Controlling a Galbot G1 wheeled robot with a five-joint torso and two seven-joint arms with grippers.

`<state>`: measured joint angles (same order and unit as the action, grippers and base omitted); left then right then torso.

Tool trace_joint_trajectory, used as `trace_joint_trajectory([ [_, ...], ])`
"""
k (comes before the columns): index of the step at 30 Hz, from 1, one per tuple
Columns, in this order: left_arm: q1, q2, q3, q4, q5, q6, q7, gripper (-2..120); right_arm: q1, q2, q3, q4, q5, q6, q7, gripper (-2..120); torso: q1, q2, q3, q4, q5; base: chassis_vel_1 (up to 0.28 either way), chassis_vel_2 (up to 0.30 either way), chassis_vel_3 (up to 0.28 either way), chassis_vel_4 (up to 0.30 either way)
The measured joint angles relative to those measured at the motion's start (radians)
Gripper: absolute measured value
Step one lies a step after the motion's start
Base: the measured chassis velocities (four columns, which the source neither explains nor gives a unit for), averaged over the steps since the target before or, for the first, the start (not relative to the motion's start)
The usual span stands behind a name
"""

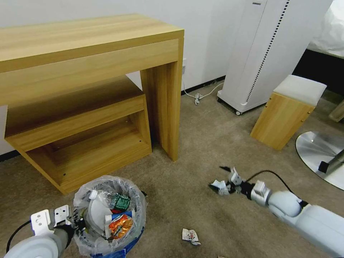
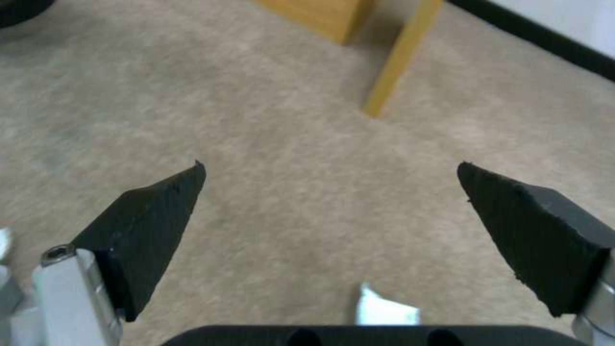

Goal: Pick up the trash bin and place the garbage on the floor into it.

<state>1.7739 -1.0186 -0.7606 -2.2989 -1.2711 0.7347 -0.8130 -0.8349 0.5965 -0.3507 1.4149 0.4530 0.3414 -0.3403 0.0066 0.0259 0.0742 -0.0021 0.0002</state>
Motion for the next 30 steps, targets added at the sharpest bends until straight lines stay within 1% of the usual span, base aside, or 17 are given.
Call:
trace_joint_trajectory([
  [1,0.0,0.0,0.0,0.0,0.0,0.0,0.0,0,0.0,0.0,0.0,0.0,0.0,0.0,0.0,100,0.0,0.0,0.0,0.0,0.0,0.0,0.0,0.0,0.0],
  [2,-0.001,0.0,-0.001,-0.001,-0.001,0.0,0.0,0,-0.002,0.007,-0.005,-0.008,-0.013,0.018,-0.033,100,0.0,0.0,0.0,0.0,-0.0003,0.0,0.0,0.0,0.0],
  [3,-0.001,0.0,-0.002,-0.002,-0.002,0.0,0.0,0,-0.003,0.009,-0.007,-0.01,-0.022,0.023,-0.042,100,0.0,0.0,0.0,0.0,-0.0003,0.0,0.0,0.0,0.0],
  [5,-0.001,0.0,-0.002,-0.002,-0.002,0.0,0.0,0,-0.003,0.009,-0.007,-0.01,-0.022,0.023,-0.042,100,0.0,0.0,0.0,0.0,-0.0003,0.0,0.0,0.0,0.0],
  [6,0.001,0.001,-0.006,-0.008,-0.003,0.0,0.0,0,-0.008,0.014,-0.021,-0.015,-0.045,0.035,-0.077,100,0.0,0.0,0.0,0.0,-0.0001,0.0,0.0,0.0,0.0],
  [8,0.004,-0.006,-0.005,-0.009,0.002,0.0,0.0,0,-0.006,0.018,-0.05,-0.02,-0.059,0.045,-0.092,100,0.0,0.0,0.0,-0.0002,-0.0002,0.0,0.0,0.0,0.0],
  [15,0.017,-0.036,-0.003,-0.005,0.034,0.001,0.013,0,-0.008,0.036,-0.094,-0.022,-0.094,0.057,-0.116,100,0.0,0.0,0.0,0.0,-0.0003,0.0,0.0,0.0,0.0],
  [22,0.023,-0.035,-0.01,-0.002,0.039,0.001,0.016,0,-0.014,0.063,-0.123,-0.033,-0.107,0.055,-0.132,100,0.0,0.0,0.0,0.0,-0.0002,0.0,0.0,0.0,0.0],
  [30,0.013,-0.051,0.004,0.011,0.057,0.001,0.016,0,-0.02,0.066,-0.158,-0.047,-0.127,0.04,-0.136,100,0.0,0.0,0.0,-0.0002,-0.0003,0.0,0.0,0.0,0.0],
])
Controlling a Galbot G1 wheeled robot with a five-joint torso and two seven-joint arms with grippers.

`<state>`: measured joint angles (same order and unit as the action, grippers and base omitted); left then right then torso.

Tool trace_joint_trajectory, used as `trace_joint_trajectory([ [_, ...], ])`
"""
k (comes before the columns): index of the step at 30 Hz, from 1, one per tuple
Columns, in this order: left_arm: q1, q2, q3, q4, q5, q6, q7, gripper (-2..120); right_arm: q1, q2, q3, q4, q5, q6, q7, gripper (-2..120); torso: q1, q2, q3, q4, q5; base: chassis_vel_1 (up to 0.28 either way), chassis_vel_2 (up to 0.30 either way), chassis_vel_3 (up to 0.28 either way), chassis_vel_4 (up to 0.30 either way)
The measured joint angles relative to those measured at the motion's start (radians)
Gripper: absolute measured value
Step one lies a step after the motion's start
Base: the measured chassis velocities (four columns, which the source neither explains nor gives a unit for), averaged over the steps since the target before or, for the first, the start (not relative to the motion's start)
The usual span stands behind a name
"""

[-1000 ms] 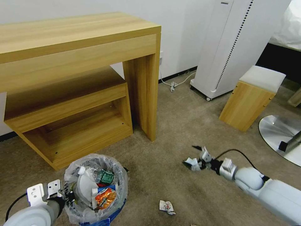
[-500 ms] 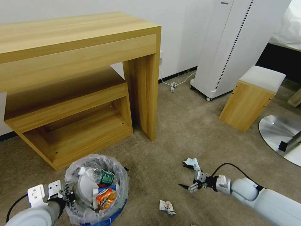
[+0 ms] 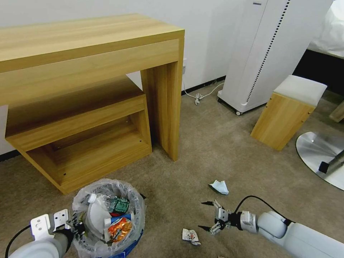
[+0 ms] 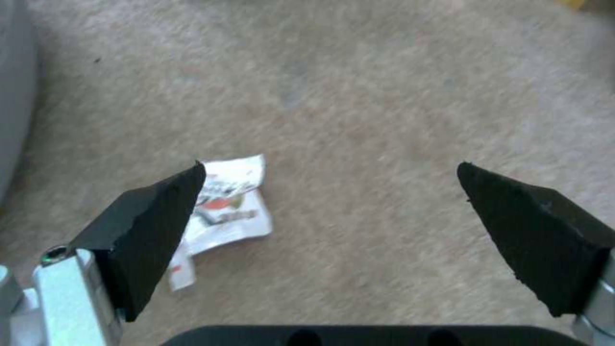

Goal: Pick up the trash bin and place the garbage on the floor into it.

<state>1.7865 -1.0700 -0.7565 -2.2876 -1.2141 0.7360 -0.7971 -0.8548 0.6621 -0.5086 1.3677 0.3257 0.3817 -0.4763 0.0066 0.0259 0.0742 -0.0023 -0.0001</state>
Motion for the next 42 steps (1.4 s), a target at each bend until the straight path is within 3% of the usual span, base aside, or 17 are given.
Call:
trace_joint_trajectory([
  [16,-0.011,-0.027,0.011,0.023,0.033,0.0,0.01,0,0.046,0.101,-0.096,-0.09,-0.044,-0.029,-0.018,100,0.0,0.0,0.0,0.0,0.0,0.0,0.0,0.0,0.0],
  [42,-0.038,-0.019,0.026,0.047,0.024,-0.001,0.008,0,0.058,0.181,-0.117,-0.207,-0.068,-0.02,-0.006,100,0.0,0.0,0.0,0.0001,0.0001,0.0,0.0,0.0,0.0],
])
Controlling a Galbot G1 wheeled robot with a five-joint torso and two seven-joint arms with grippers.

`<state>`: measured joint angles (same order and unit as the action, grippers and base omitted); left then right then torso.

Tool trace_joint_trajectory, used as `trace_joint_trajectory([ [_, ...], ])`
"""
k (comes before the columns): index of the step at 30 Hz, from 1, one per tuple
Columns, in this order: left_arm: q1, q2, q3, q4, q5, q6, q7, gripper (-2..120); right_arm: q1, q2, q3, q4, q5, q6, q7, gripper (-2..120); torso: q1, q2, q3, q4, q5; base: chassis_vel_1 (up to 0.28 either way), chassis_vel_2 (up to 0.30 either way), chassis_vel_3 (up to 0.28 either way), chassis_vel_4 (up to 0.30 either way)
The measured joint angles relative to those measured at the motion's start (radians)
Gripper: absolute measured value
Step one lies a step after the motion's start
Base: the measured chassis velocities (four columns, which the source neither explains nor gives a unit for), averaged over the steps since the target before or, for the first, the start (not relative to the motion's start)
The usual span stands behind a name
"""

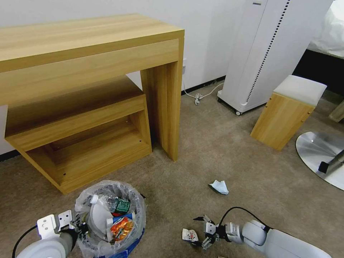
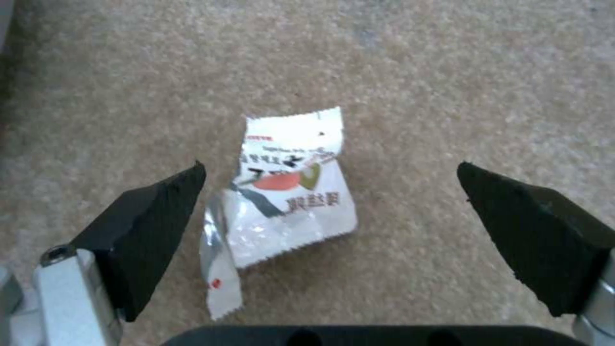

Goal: Pick up the trash bin and place the garbage on the floor into it.

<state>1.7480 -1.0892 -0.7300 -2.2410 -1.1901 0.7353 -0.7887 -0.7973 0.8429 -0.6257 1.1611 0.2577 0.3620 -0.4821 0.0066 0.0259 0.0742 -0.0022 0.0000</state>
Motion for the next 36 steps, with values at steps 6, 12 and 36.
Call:
trace_joint_trajectory([
  [6,-0.005,0.001,0.002,0.004,-0.004,0.0,-0.001,0,-0.005,0.011,-0.01,-0.011,0.001,0.005,-0.004,100,0.0,0.0,0.0,0.0,0.0,0.0,0.0,0.0,0.0],
  [12,-0.009,0.001,0.005,0.006,-0.004,0.0,-0.001,0,-0.007,0.025,-0.015,-0.027,0.004,0.007,-0.012,100,0.0,0.0,0.0,0.0,0.0,0.0,0.0,0.0,0.0],
  [36,-0.002,-0.004,0.01,-0.002,0.007,0.0,0.0,0,-0.026,0.035,-0.005,-0.024,0.047,0.009,-0.024,43,0.0,0.0,0.0,-0.0001,0.0001,0.0,0.0,0.0,0.0],
])
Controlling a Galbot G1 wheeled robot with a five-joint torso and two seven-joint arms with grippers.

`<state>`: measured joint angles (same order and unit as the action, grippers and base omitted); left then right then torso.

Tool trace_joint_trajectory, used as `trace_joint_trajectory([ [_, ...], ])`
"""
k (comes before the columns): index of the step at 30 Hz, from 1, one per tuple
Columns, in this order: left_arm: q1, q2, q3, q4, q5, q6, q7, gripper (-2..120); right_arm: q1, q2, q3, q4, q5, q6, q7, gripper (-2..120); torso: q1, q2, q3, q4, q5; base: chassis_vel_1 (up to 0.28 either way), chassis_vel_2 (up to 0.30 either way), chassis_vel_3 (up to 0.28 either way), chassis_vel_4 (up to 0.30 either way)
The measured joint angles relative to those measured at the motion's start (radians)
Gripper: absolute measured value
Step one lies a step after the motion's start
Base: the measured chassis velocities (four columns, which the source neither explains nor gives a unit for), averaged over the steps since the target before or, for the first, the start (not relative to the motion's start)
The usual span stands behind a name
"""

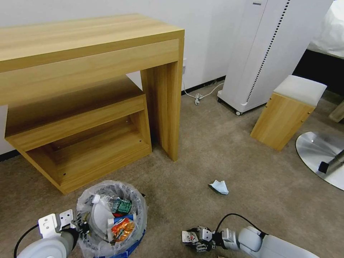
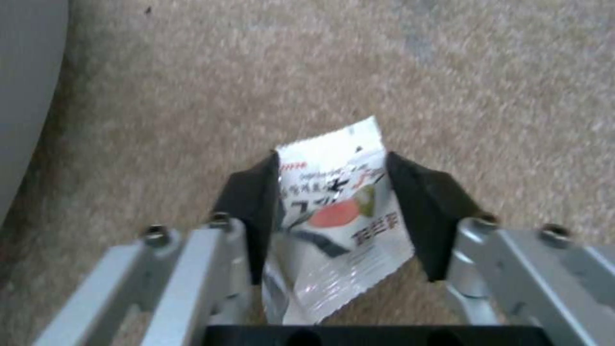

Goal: Pick up the trash bin and place the garbage on the floor into it.

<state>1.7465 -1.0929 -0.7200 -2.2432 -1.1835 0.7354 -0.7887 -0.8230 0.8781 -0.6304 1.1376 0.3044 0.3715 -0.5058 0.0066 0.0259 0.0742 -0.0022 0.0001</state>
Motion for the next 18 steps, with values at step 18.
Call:
trace_joint_trajectory([
  [18,0.001,-0.001,0.001,-0.001,0.0,0.0,0.001,0,0.009,-0.007,0.002,0.02,0.029,-0.006,-0.009,0,0.0,0.0,0.0,0.0,0.0,0.0,0.0,0.0,0.0],
])
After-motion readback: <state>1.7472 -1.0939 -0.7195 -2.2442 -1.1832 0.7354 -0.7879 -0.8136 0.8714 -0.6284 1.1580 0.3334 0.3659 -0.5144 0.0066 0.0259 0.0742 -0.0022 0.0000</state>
